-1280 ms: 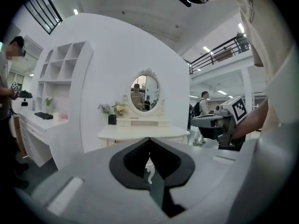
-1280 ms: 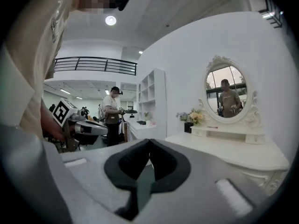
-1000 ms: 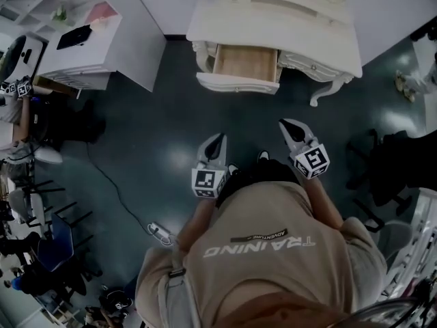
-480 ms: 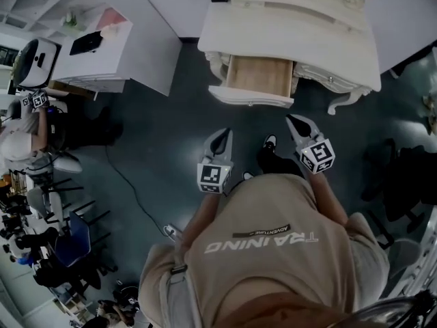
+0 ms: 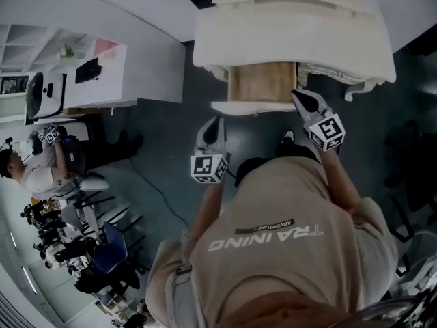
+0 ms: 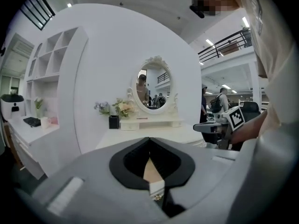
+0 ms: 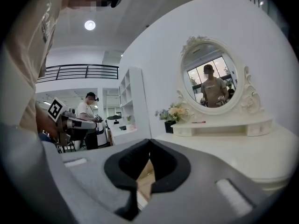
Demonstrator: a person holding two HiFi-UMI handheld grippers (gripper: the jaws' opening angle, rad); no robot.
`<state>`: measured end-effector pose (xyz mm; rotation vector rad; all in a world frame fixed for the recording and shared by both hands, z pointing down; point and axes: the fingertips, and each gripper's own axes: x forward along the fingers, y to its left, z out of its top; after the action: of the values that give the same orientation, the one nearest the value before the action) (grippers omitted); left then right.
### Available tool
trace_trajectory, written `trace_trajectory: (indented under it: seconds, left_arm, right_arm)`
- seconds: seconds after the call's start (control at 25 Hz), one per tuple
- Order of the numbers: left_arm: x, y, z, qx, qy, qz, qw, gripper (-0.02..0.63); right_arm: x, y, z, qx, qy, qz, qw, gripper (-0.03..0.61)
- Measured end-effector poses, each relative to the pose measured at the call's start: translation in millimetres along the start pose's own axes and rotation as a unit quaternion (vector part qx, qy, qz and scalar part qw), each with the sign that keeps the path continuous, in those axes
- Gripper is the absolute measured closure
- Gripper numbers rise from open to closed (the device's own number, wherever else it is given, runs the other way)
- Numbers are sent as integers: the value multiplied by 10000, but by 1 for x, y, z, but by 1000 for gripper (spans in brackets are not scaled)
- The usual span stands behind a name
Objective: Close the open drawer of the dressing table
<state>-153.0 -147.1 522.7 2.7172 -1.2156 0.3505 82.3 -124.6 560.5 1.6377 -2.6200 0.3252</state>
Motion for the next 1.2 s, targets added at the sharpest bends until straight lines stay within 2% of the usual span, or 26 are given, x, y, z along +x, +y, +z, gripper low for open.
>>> trace_trajectory:
  seconds: [0.16, 0.4, 0.52, 0.64, 0.76, 0.84, 0.92, 1.0, 1.08, 1.2]
  left_arm:
    - [30, -5, 1, 38, 105, -141, 9998, 607]
    - [57, 10, -9, -14, 274, -447, 9986, 607]
    - [62, 21, -39, 50, 570, -660, 9962, 607]
    - [57, 36, -83, 201, 1151, -887, 9892, 607]
    - [53, 58, -123, 591, 1699, -1185, 9765, 607]
    - [53, 71, -159, 635, 2132, -1401, 9648, 607]
    - [47, 82, -203, 244, 2719, -1558, 9493, 607]
    - [42, 84, -236, -198, 3234, -1742, 9299, 607]
    - [44, 80, -256, -359, 3497, -2010, 9143, 607]
    - [51, 75, -270, -389, 3607, -2334, 9022, 607]
  right_arm:
    - [-2, -24, -14, 215, 130, -149, 9996, 574]
    - [21, -28, -20, 232, 233, -250, 9991, 574]
    - [27, -19, -21, 205, 306, -373, 9986, 574]
    - [24, -8, -17, 247, 424, -633, 9968, 574]
    - [31, -3, -7, 204, 564, -826, 9948, 574]
    - [40, -3, -2, 137, 607, -946, 9936, 574]
    - [47, 0, 3, 115, 591, -1109, 9920, 574]
    - [54, 3, 8, 113, 567, -1275, 9902, 574]
    - [59, 4, 9, 126, 598, -1408, 9882, 574]
    - [62, 6, 6, 104, 761, -1527, 9853, 574]
